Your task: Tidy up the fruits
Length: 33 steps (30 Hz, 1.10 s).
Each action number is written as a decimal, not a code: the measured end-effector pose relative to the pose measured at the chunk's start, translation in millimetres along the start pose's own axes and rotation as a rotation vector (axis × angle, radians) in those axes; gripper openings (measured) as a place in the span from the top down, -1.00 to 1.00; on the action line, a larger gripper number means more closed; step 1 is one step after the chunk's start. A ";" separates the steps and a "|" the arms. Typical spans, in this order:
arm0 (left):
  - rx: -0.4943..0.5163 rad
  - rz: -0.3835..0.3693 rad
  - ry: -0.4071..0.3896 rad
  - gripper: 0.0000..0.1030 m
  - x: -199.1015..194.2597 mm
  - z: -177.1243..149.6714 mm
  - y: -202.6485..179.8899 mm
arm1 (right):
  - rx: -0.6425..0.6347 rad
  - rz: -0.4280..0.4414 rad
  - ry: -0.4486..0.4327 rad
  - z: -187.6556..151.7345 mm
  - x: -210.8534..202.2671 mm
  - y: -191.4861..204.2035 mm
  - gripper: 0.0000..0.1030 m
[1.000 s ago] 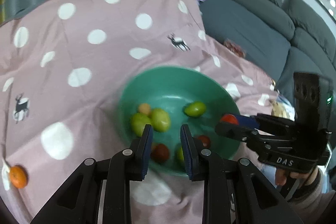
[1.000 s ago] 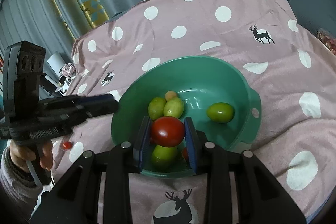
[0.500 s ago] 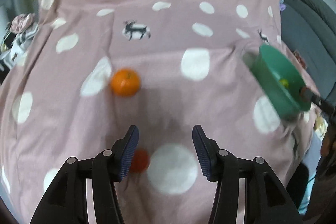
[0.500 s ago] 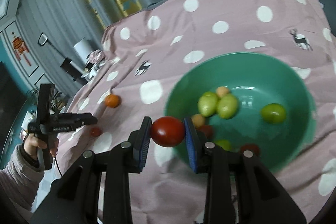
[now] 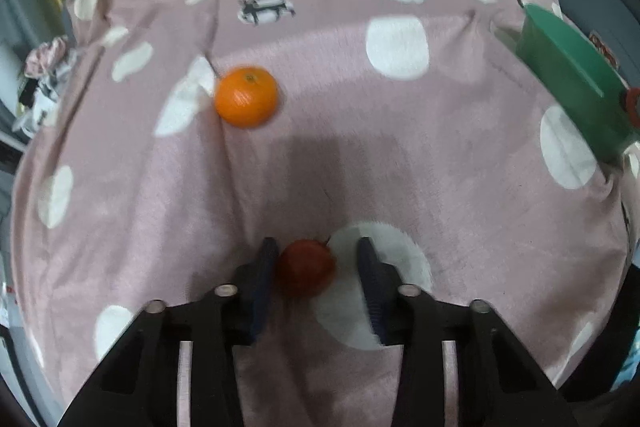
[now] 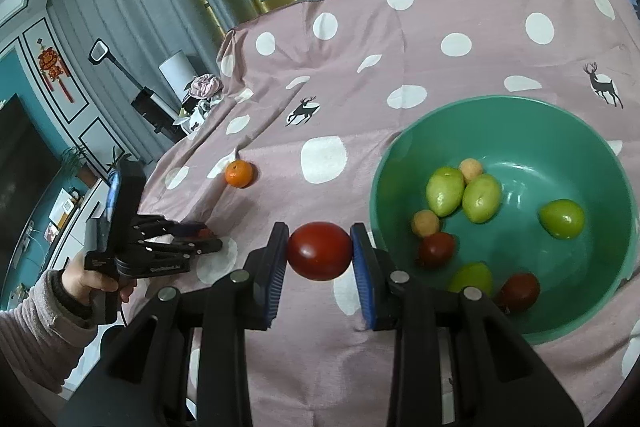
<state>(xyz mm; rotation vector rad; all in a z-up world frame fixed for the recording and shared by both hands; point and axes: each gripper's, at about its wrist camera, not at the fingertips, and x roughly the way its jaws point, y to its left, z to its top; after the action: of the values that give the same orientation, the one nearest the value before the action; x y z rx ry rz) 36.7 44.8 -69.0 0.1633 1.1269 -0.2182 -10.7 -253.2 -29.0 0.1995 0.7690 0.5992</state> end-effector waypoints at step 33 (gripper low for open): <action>0.187 -0.218 -0.228 0.46 -52.4 81.4 -135.1 | 0.101 -0.094 -0.099 -0.2 -41.2 -44.1 0.37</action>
<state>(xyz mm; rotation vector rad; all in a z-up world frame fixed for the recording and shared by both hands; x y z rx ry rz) 51.9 -100.5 10.3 0.1762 0.8955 -0.5245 -14.9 -312.9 -21.5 0.2827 0.7095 0.4586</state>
